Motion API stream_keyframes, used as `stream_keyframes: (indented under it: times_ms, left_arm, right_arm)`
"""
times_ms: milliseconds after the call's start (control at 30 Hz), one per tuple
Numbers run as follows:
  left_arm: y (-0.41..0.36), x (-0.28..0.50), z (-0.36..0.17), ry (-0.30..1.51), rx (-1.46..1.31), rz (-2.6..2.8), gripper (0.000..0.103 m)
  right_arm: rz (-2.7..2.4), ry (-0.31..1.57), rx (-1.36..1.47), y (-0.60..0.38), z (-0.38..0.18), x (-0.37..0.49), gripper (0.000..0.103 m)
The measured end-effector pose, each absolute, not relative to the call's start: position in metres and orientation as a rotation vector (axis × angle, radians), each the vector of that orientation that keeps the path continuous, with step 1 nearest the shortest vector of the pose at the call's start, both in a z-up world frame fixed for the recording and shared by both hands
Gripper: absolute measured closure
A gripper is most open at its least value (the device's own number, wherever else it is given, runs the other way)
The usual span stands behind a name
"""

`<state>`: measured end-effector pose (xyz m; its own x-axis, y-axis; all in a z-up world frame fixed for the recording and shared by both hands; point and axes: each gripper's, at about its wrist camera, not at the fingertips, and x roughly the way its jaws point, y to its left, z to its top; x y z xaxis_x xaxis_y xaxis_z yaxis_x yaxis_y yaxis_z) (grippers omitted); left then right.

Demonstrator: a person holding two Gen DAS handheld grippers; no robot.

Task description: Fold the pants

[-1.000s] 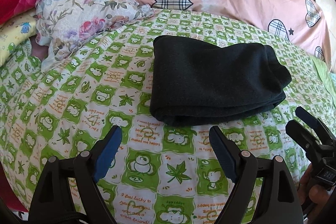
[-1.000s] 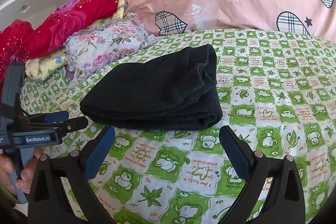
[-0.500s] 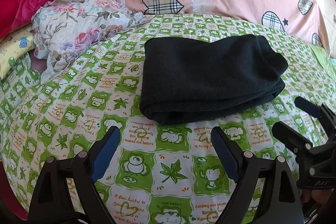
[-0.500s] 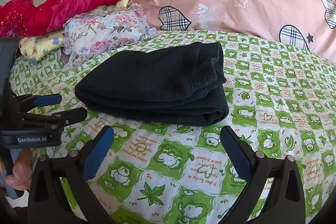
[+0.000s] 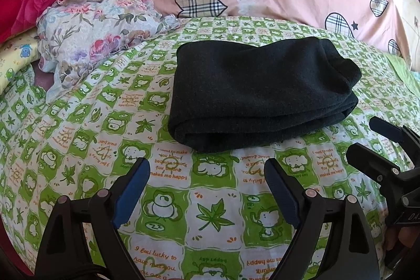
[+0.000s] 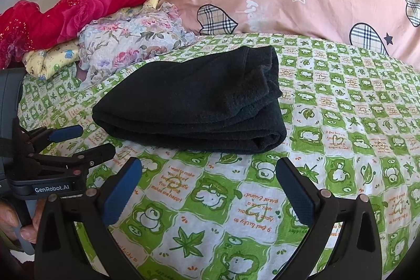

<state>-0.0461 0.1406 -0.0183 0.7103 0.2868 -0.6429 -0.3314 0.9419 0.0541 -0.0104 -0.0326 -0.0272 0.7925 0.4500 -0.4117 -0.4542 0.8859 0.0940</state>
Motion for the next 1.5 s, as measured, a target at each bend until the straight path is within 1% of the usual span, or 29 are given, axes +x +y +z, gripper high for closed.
stream_keyframes:
  times_ms: [1500]
  left_arm:
    - [0.1361, -0.0476, -0.0187, 0.689, -0.061, 0.322, 0.011]
  right_arm:
    - [0.483, 0.431, -0.018, -0.0321, -0.0277, -0.0113, 0.001]
